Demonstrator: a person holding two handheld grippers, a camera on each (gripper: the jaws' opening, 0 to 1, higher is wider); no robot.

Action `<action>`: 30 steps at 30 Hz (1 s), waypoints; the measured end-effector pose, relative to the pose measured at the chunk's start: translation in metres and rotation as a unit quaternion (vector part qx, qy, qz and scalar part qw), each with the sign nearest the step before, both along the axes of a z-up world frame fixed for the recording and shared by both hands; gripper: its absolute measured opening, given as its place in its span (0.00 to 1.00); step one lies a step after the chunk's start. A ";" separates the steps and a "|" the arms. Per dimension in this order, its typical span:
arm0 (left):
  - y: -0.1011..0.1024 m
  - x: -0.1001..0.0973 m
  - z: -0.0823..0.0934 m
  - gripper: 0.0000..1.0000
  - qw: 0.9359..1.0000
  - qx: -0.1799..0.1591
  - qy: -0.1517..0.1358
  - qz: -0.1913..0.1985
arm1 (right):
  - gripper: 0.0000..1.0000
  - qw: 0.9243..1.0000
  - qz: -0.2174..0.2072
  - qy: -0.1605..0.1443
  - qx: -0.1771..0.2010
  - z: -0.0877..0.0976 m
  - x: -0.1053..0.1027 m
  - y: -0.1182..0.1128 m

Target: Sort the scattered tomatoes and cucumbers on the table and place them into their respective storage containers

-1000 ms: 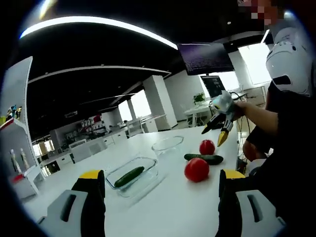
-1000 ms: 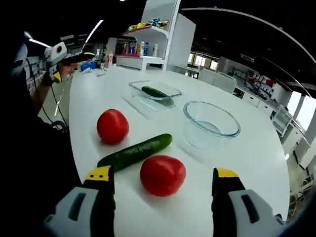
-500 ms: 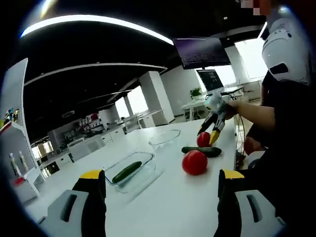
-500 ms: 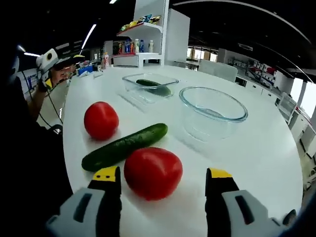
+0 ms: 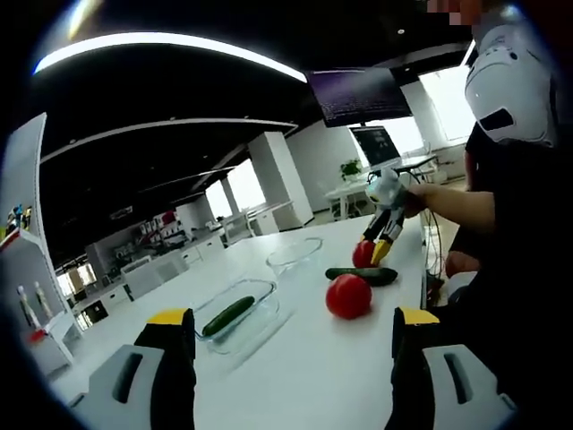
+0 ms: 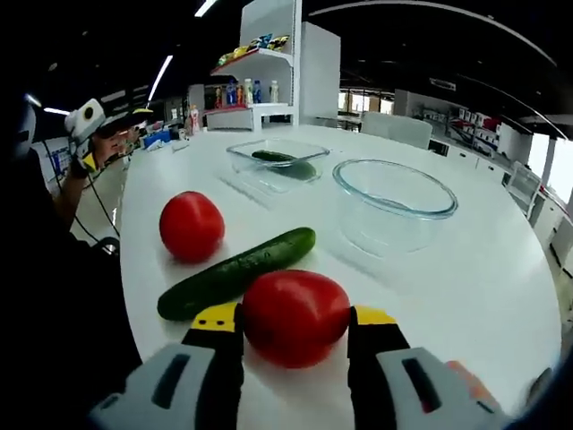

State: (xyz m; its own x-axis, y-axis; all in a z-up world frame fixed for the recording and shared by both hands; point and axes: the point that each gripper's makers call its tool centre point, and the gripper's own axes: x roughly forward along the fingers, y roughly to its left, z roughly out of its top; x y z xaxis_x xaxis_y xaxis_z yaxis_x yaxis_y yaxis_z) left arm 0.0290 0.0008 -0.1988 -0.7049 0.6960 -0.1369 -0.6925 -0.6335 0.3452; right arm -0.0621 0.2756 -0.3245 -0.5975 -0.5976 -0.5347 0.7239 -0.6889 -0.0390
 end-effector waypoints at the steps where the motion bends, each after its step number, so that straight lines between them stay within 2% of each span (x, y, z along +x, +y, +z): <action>1: 0.000 0.000 -0.001 0.90 1.000 -0.002 0.000 0.000 | 0.44 1.000 0.000 0.002 0.001 0.000 0.000 0.000; 6: 0.001 0.001 -0.005 0.87 1.000 -0.011 -0.005 -0.002 | 0.44 1.000 -0.003 0.011 0.005 0.000 0.003 -0.001; 9: 0.000 0.002 -0.005 0.87 1.000 -0.002 -0.013 -0.004 | 0.44 1.000 -0.012 0.016 0.000 -0.001 0.002 -0.001; 11: 0.000 0.002 -0.004 0.87 1.000 0.001 -0.014 -0.003 | 0.44 0.999 -0.003 0.040 0.011 0.000 0.002 -0.002; 18: -0.003 0.001 -0.005 0.87 1.000 0.001 -0.011 0.004 | 0.45 0.998 -0.002 0.054 0.021 -0.002 -0.003 -0.001; 30: -0.006 0.003 -0.001 0.86 1.000 0.002 -0.001 0.006 | 0.46 0.998 -0.007 0.057 0.040 -0.005 -0.009 0.003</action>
